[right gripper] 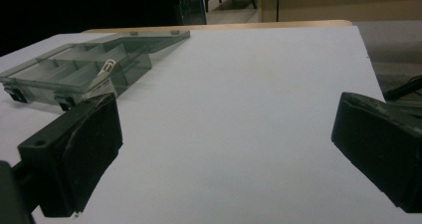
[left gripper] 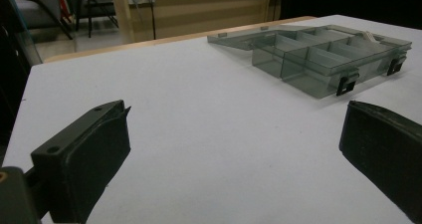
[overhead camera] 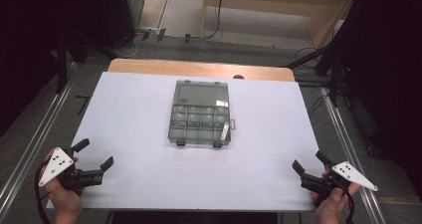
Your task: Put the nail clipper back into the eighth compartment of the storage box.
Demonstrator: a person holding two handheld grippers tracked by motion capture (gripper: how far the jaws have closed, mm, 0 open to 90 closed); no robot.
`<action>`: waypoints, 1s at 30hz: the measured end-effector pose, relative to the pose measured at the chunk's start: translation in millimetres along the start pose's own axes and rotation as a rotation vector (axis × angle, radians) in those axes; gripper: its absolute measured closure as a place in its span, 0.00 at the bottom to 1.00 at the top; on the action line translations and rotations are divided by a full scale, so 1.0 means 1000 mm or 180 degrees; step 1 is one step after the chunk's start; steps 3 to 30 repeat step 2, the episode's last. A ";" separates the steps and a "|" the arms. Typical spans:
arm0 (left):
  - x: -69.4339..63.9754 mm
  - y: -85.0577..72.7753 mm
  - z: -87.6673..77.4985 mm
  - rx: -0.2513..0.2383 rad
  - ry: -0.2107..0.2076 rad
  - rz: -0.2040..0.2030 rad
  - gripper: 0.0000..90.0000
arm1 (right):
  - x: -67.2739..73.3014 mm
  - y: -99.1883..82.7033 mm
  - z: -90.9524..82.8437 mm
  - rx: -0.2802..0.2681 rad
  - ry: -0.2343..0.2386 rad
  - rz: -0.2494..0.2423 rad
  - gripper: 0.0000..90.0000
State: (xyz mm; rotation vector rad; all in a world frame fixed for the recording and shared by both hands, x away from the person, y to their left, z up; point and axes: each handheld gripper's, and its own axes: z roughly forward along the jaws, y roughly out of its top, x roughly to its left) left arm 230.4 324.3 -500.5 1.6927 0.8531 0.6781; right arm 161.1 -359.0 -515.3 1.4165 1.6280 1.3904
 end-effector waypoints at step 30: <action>0.000 0.000 0.000 -0.0002 0.0003 -0.0003 0.00 | 0.001 0.000 0.001 0.0010 -0.0001 -0.0020 0.00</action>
